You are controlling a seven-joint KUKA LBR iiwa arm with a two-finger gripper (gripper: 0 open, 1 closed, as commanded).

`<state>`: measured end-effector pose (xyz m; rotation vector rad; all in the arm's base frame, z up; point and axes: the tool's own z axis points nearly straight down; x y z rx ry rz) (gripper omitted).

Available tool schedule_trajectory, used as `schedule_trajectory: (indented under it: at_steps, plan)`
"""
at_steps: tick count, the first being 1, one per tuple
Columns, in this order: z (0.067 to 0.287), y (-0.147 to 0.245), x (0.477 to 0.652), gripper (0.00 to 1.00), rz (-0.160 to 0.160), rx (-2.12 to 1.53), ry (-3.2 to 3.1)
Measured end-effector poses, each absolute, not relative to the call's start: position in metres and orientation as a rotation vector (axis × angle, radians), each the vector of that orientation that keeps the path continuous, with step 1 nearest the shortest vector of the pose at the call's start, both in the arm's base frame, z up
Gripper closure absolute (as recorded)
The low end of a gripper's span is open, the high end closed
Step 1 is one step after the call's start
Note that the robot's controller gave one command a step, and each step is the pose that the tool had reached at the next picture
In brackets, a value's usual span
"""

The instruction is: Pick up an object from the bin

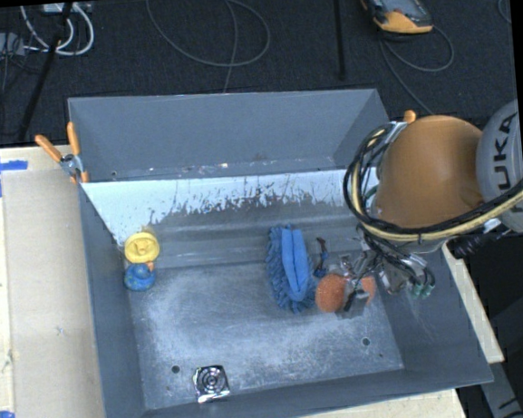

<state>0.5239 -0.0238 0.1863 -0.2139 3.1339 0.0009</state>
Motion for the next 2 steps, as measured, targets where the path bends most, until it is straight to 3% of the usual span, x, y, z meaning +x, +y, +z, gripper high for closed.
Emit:
schedule_trajectory:
  at_steps: [1, 2]
  plan:
    - [0.187, -0.024, 0.524, 1.0, 0.001, -0.214, 3.135]
    - [0.204, -0.029, 0.513, 1.0, 0.001, -0.626, 3.079]
